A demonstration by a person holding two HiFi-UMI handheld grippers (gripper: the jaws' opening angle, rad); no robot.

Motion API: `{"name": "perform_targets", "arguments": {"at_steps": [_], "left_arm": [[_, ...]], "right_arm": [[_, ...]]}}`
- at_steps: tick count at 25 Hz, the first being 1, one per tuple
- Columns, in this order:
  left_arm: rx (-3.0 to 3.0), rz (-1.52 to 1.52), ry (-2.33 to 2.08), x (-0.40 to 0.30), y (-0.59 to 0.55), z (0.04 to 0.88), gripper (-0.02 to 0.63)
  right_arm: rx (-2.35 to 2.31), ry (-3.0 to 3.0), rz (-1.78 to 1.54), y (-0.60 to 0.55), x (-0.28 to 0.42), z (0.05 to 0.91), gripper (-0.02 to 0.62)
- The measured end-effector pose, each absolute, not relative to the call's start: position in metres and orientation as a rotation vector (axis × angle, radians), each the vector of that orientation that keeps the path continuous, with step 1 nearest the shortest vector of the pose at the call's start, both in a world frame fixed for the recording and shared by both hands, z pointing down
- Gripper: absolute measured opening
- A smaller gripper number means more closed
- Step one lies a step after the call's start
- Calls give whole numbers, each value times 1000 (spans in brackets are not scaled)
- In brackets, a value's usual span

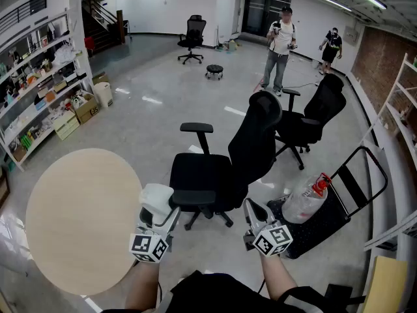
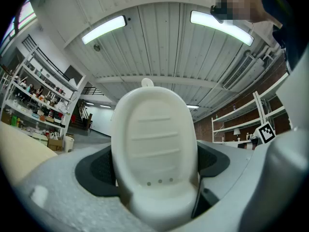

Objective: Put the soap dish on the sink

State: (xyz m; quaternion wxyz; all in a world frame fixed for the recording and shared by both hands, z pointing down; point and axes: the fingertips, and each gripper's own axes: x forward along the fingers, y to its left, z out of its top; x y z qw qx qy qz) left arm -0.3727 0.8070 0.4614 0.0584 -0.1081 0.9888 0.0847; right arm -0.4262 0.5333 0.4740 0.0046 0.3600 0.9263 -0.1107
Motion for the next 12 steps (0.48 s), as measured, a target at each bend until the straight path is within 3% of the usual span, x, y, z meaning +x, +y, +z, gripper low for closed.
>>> {"name": "perform_targets", "arguments": {"at_steps": [12], "left_arm": [[-312, 257, 3015, -363, 811, 469, 463]], "right_arm": [[1122, 2913, -364, 532, -425, 481, 5]]}}
